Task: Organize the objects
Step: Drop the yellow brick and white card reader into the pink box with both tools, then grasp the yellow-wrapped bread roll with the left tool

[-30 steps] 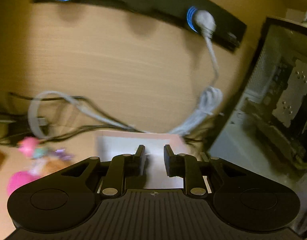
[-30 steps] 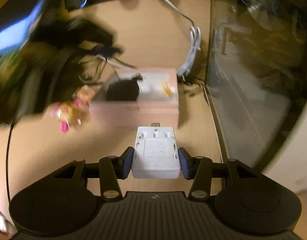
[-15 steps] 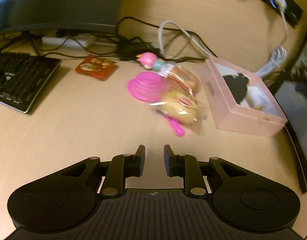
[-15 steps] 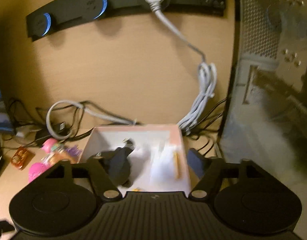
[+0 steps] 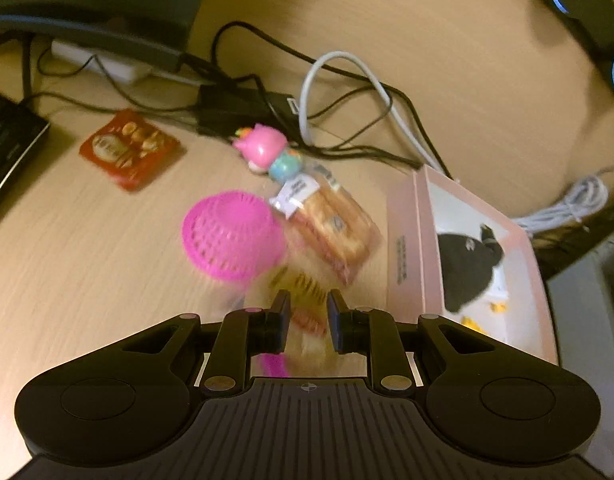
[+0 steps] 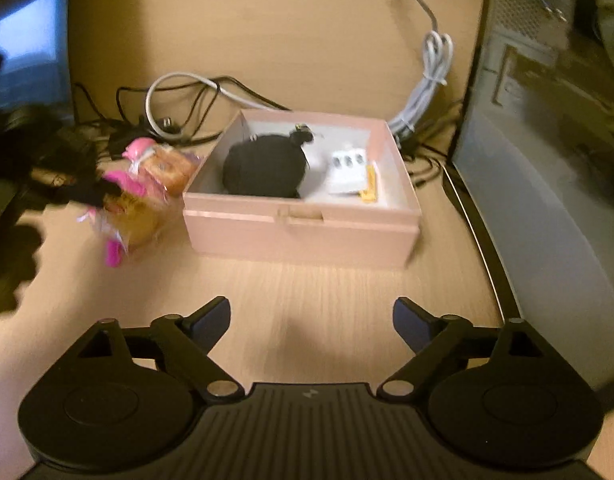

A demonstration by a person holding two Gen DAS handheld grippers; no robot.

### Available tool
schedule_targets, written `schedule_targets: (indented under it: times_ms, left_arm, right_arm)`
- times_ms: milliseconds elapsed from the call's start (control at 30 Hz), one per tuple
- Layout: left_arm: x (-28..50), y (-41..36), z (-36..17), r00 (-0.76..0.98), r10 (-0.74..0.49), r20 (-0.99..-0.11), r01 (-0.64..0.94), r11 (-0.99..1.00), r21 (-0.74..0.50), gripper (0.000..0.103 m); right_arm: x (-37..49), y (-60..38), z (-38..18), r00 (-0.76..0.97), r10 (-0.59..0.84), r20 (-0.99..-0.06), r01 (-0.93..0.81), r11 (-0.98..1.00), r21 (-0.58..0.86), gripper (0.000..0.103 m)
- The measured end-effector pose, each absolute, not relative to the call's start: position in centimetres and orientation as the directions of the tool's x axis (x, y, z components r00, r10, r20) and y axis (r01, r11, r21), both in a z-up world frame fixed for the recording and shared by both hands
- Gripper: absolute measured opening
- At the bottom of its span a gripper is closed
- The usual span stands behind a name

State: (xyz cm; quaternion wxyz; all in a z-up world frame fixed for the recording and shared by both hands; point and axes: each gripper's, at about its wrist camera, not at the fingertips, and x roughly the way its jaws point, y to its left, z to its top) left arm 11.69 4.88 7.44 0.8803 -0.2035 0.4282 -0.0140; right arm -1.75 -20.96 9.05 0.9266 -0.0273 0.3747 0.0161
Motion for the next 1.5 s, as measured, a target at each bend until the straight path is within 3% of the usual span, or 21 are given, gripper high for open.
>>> schedule_targets:
  times_ms: [333,400,533,633,833,1033,1233,1367,1433,1500]
  left_arm:
    - [16.3,2.3,5.5,0.67,-0.08,-0.738,-0.145,0.961,-0.236,0.022]
    - [16.4,2.3,5.0,0.664,-0.058,-0.745,-0.143,0.969,-0.203,0.028]
    - [15.5,3.4,4.4,0.67,-0.089,-0.737,-0.11,0.97,-0.217,0.029]
    - [13.6,4.5,4.4,0.692,-0.18,-0.7,-0.012,0.966,-0.26,0.028]
    - [9.9,5.3,4.2,0.709,-0.251,-0.659,0.162,0.968,-0.193,0.028]
    - [6.1,6.9,7.6,0.753,-0.276,-0.597,0.188,0.96,-0.206,0.027]
    - [4.2,7.8,8.8,0.657,-0.287,-0.697,0.059,0.942,-0.332,0.027]
    - [5.9,5.6,6.7,0.615,-0.226,-0.755,0.012,0.961,-0.278,0.027]
    - [6.9,4.4,5.7,0.63,-0.213,-0.747,0.015,0.965,-0.262,0.037]
    - [7.9,3.5,5.4,0.642,-0.216,-0.736,0.028,0.966,-0.259,0.04]
  right_arm:
    - [-3.4,-22.8,8.2,0.686,-0.044,-0.727,0.013,0.999,-0.048,0.097]
    - [-3.5,-23.2,8.0,0.682,-0.052,-0.73,0.023,0.999,-0.05,0.097]
    - [-3.5,-23.5,8.0,0.68,-0.062,-0.73,0.034,0.998,-0.053,0.097]
    - [-3.6,-23.4,8.2,0.687,-0.061,-0.724,0.027,0.998,-0.059,0.097]
    - [-3.1,-22.7,7.8,0.677,-0.043,-0.734,-0.004,0.998,-0.062,0.098]
    - [-2.7,-21.7,7.8,0.686,-0.015,-0.728,-0.038,0.998,-0.056,0.099]
    - [-2.1,-21.4,7.1,0.673,0.006,-0.74,-0.042,0.999,-0.029,0.1]
    - [-1.9,-20.9,6.6,0.657,0.026,-0.753,-0.05,0.999,-0.008,0.1]
    - [-2.2,-20.6,6.7,0.657,0.036,-0.753,-0.066,0.998,-0.01,0.1]
    - [-2.7,-20.4,6.8,0.661,0.043,-0.749,-0.085,0.996,-0.019,0.101]
